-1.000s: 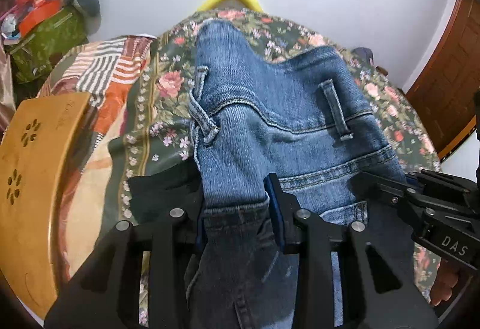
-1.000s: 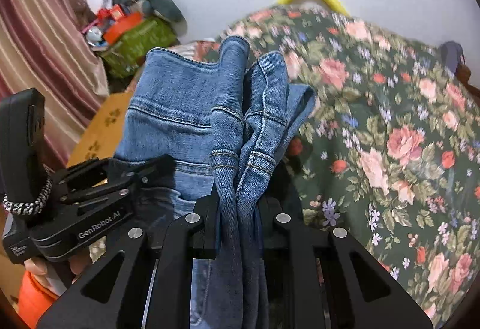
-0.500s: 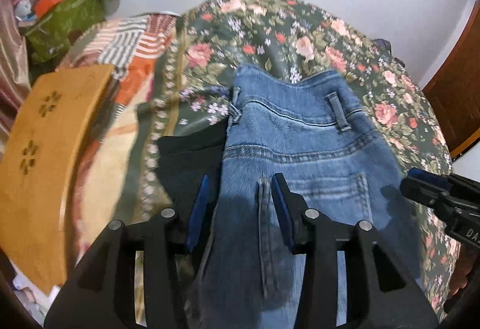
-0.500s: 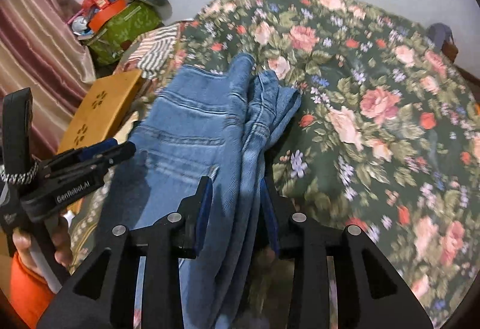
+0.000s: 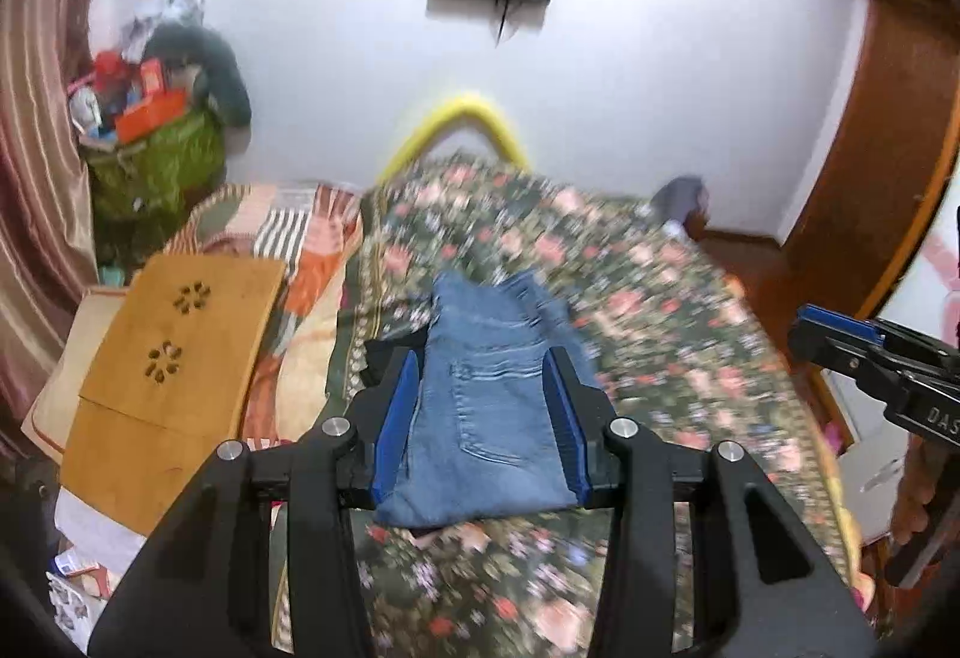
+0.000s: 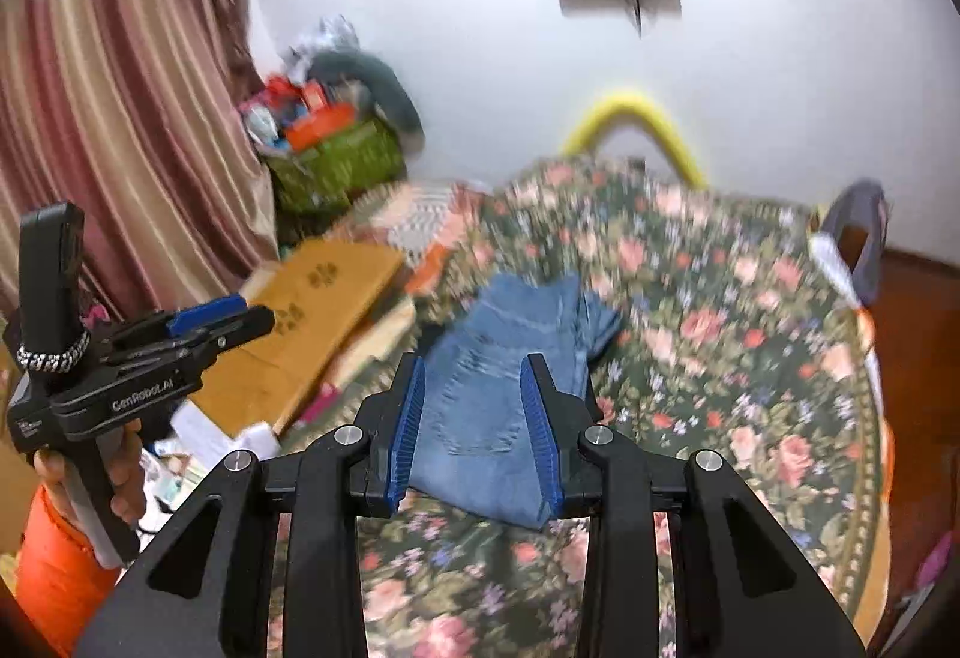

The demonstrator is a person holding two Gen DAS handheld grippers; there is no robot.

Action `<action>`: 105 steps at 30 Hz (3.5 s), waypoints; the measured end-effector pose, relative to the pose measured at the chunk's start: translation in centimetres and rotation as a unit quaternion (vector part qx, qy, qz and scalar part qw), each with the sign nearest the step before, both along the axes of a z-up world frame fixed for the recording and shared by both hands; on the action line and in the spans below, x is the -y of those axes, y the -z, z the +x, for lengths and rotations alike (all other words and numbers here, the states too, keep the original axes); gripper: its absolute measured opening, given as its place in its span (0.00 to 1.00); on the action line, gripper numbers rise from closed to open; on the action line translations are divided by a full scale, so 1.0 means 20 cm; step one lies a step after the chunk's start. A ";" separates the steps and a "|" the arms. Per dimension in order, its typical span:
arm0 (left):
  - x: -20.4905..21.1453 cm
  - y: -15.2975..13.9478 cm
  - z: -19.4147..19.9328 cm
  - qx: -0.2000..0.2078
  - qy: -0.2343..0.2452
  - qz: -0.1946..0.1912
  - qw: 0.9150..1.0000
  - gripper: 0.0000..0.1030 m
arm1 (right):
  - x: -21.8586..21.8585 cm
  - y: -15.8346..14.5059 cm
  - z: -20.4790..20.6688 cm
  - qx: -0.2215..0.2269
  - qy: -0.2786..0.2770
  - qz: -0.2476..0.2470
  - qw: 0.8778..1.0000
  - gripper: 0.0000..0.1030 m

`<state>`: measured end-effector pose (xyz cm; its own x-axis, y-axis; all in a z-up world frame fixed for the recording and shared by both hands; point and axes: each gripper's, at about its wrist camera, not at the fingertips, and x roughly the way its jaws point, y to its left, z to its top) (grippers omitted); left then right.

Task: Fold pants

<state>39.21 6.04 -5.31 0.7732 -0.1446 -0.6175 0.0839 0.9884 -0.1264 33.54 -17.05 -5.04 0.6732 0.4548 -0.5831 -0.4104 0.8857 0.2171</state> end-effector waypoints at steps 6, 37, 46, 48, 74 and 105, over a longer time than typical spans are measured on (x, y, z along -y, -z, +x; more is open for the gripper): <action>0.10 -0.30 -0.54 0.102 0.005 0.025 0.994 0.41 | 0.06 -0.24 -0.44 0.084 0.004 0.028 0.996 0.29; 0.24 -0.36 -1.54 0.264 -0.017 0.042 0.963 1.00 | 0.02 -0.26 -1.28 0.249 0.056 0.012 0.967 1.00; 0.24 -0.34 -1.55 0.262 -0.016 0.041 0.964 1.00 | 0.01 -0.25 -1.27 0.244 0.052 0.010 0.968 1.00; 0.24 -0.34 -1.54 0.260 -0.016 0.039 0.965 1.00 | 0.01 -0.23 -1.29 0.243 0.053 0.011 0.969 1.00; 0.23 -0.28 -1.47 0.240 -0.013 0.028 0.970 1.00 | 0.05 -0.23 -1.30 0.226 0.073 0.024 0.971 1.00; 0.21 -0.27 -1.45 0.232 0.000 0.019 0.973 1.00 | 0.08 -0.23 -1.28 0.218 0.077 0.029 0.972 1.00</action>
<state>10.12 1.77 0.04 0.9698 -0.1290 -0.2068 0.1236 0.9916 -0.0388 7.89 -18.66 -0.47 0.9137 0.3516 -0.2038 -0.3370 0.9358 0.1033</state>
